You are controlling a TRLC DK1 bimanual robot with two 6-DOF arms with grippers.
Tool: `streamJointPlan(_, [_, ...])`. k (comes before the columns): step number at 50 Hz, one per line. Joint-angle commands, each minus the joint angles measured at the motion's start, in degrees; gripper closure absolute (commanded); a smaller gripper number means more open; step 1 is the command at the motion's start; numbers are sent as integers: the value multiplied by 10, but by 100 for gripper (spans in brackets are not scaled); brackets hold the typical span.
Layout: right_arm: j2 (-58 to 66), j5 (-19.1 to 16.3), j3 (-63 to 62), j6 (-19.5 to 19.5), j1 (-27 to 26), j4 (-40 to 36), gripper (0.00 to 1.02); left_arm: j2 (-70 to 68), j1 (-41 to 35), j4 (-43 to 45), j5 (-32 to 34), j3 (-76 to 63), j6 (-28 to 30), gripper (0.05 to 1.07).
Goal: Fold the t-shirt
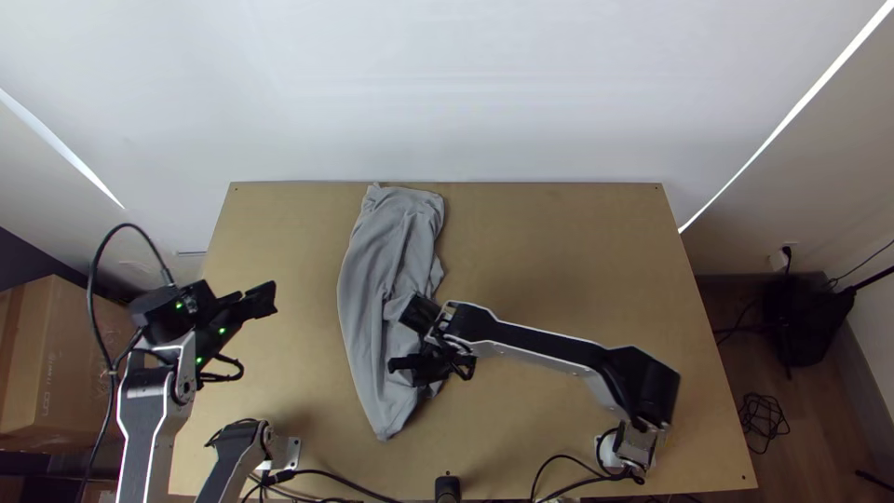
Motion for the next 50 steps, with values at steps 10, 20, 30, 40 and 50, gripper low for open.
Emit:
streamJointPlan(10, [-172,1,-111,-44,-21,-3,100,152,-62,80,3,67,35,10])
streamJointPlan(20, [-242,2,-170,-76,-43,-25,100,316,-95,89,2,180,54,10])
streamJointPlan(30, [-267,4,-185,-120,-47,-48,100,463,-161,101,-9,320,81,10])
streamJointPlan(40, [-266,7,-185,-125,-71,-49,100,619,-224,94,-31,475,116,10])
streamJointPlan(50, [-262,8,-185,-125,-93,-49,100,761,-276,76,-40,609,125,10])
